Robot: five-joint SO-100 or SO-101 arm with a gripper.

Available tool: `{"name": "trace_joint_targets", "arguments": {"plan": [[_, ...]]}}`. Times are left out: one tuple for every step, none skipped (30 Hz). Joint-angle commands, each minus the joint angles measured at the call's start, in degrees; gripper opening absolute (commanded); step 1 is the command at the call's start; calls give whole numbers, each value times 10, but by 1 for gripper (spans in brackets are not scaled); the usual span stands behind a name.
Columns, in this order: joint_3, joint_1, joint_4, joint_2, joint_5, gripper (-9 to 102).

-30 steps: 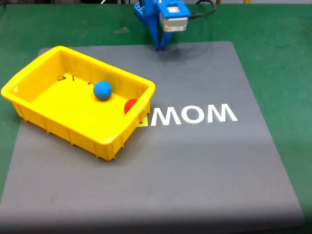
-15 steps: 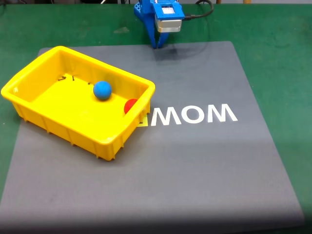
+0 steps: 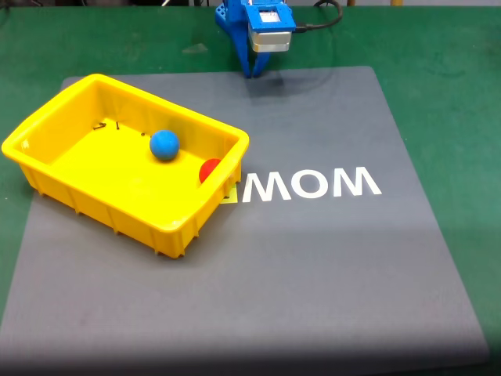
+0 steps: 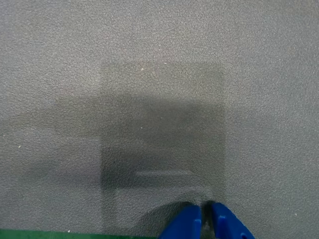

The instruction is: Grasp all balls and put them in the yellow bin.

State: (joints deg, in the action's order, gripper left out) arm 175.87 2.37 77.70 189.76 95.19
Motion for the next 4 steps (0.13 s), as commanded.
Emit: {"name": "trace_joint_targets", "arguments": {"plan": [[18,-3,5,8,-7,0],[18,-3,5,8,-6,0],[18,-3,5,8,-6,0],[18,-3,5,8,-4,0]]}}
